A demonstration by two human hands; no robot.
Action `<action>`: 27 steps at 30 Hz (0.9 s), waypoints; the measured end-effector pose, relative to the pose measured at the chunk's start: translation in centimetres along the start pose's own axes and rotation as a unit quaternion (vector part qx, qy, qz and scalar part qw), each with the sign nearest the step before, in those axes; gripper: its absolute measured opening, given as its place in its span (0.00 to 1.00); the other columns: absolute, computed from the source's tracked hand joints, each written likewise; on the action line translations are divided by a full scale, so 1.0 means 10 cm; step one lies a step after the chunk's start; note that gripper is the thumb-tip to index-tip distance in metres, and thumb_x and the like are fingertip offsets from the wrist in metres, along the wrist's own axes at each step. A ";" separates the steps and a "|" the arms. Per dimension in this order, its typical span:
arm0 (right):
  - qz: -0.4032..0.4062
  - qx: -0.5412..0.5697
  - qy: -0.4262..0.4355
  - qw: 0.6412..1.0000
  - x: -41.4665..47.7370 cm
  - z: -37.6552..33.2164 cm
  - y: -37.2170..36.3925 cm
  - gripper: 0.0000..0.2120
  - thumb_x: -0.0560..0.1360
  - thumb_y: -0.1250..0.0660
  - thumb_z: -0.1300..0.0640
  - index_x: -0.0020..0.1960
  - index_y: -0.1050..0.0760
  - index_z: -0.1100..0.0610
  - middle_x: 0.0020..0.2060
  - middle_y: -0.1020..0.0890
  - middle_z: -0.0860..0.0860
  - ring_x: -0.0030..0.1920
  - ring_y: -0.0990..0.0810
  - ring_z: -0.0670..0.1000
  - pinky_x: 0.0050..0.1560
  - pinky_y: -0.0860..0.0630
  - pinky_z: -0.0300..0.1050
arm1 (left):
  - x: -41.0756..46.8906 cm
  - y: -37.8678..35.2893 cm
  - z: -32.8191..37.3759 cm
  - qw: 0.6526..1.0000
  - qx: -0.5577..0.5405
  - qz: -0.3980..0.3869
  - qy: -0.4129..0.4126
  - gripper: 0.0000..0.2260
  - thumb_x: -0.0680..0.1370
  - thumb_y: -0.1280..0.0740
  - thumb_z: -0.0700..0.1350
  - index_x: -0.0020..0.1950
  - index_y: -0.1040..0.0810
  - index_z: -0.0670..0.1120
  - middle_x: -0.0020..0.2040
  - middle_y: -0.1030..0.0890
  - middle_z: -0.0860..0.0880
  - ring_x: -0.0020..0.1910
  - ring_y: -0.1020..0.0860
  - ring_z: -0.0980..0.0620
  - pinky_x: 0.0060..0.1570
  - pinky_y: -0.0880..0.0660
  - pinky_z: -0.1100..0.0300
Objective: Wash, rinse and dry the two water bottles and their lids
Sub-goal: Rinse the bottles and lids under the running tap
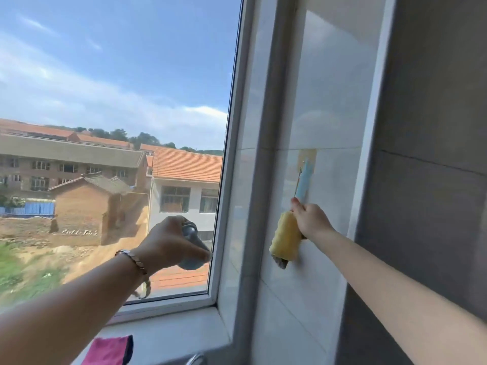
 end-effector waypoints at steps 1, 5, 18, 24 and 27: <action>0.005 -0.006 -0.001 1.000 0.08 0.00 0.03 0.22 0.81 0.48 0.48 0.53 0.24 0.65 0.43 0.24 0.57 0.46 0.25 0.56 0.48 0.29 0.47 | 0.04 0.01 0.05 1.000 0.006 0.006 -0.004 0.19 0.59 0.19 0.42 0.42 0.24 0.43 0.41 0.21 0.44 0.43 0.22 0.47 0.48 0.21 0.51; 0.004 -0.045 -0.020 0.999 0.33 0.05 0.00 0.20 0.81 0.48 0.48 0.43 0.28 0.61 0.43 0.26 0.57 0.44 0.28 0.54 0.44 0.33 0.43 | 0.10 -0.01 0.15 1.000 0.008 0.008 -0.010 0.18 0.59 0.19 0.42 0.41 0.24 0.43 0.41 0.21 0.44 0.43 0.22 0.47 0.48 0.21 0.50; 0.000 -0.063 -0.081 0.995 0.39 0.44 -0.40 0.25 0.81 0.49 0.46 0.57 0.26 0.66 0.54 0.21 0.62 0.55 0.23 0.61 0.47 0.33 0.44 | 0.10 -0.25 -0.13 1.000 -0.010 -0.013 -0.008 0.21 0.57 0.19 0.41 0.41 0.27 0.49 0.42 0.21 0.46 0.43 0.22 0.50 0.46 0.20 0.54; 0.012 -0.063 -0.078 0.995 0.07 0.44 -0.39 0.19 0.79 0.42 0.46 0.53 0.24 0.62 0.52 0.19 0.58 0.53 0.22 0.58 0.42 0.34 0.40 | 0.00 -0.34 -0.25 0.999 -0.026 -0.019 -0.017 0.21 0.58 0.19 0.41 0.42 0.28 0.52 0.43 0.21 0.50 0.40 0.23 0.56 0.34 0.27 0.69; -0.010 -0.030 -0.040 0.999 -0.32 0.44 -0.47 0.10 0.77 0.37 0.55 0.55 0.26 0.59 0.50 0.20 0.54 0.50 0.22 0.54 0.38 0.33 0.35 | -0.19 -0.40 -0.47 0.998 -0.053 -0.035 0.000 0.23 0.58 0.19 0.42 0.46 0.26 0.51 0.44 0.20 0.51 0.42 0.22 0.55 0.39 0.24 0.66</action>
Point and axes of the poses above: each hand's wrist, its own x-axis towards the middle knuckle, its own y-axis out of the back of the hand, z = x × y, the point moved 6 cm from there along x, towards the middle knuckle
